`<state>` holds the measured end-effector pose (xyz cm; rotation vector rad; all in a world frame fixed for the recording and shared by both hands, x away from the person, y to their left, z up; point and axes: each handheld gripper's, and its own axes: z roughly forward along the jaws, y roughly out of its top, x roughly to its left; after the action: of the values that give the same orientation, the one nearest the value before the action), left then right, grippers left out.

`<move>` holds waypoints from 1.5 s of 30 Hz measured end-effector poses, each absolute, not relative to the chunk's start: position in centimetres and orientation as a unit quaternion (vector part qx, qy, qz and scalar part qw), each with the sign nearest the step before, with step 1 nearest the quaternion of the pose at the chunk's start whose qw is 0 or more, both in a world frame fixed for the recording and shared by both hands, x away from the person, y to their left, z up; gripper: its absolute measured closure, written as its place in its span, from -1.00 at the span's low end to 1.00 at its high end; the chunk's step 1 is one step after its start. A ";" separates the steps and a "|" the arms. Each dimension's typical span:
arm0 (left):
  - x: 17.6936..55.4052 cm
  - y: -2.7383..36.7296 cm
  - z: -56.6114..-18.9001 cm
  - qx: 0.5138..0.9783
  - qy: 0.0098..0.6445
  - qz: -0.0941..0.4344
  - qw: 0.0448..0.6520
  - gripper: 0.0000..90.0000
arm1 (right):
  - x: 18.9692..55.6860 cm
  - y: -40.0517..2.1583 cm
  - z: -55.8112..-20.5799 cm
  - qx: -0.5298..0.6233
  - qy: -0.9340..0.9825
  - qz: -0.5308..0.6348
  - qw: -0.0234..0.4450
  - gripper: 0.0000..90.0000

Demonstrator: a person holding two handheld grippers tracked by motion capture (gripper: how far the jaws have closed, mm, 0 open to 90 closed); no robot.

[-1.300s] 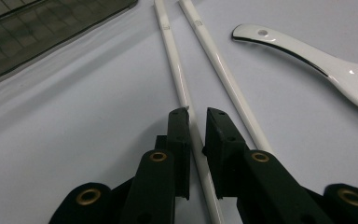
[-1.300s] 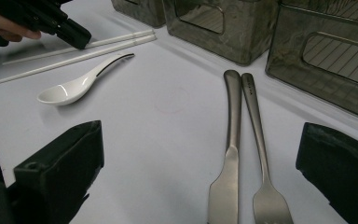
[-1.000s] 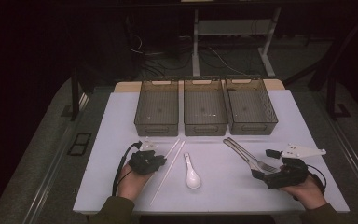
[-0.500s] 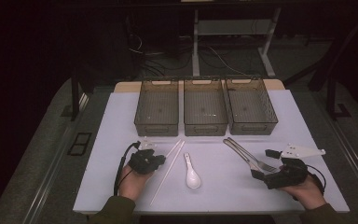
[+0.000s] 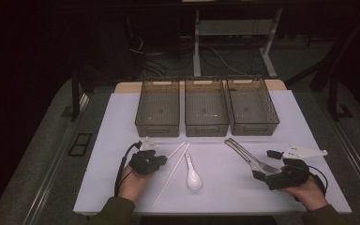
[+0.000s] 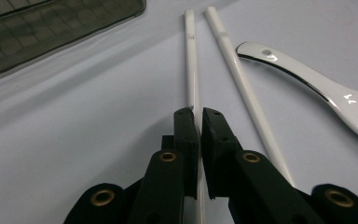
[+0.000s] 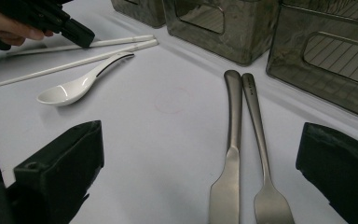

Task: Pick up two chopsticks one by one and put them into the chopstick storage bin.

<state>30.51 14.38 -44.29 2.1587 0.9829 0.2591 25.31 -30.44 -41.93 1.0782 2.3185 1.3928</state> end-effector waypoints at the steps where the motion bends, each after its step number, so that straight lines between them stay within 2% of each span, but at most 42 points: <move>1: 30.5 14.5 -44.2 0.842 0.379 0.099 0.370 0.87 | 25.3 -30.4 -41.9 0.368 0.791 0.475 0.115 -0.98; 12: 30.3 15.1 -43.2 0.849 0.358 0.103 0.375 0.87 | 25.5 -30.4 -42.4 0.369 0.783 0.485 0.125 -0.98; 30: 30.2 16.8 -41.5 0.857 0.309 0.066 0.408 0.87 | 25.9 -30.2 -42.9 0.370 0.786 0.478 0.128 -0.98; 45: 30.4 16.5 -39.7 0.855 0.289 0.061 0.426 0.87 | 25.8 -30.3 -42.9 0.371 0.784 0.480 0.128 -0.98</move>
<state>30.38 16.46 -39.74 2.1370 0.7211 0.1535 25.82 -30.34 -42.92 1.0793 2.2810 1.3965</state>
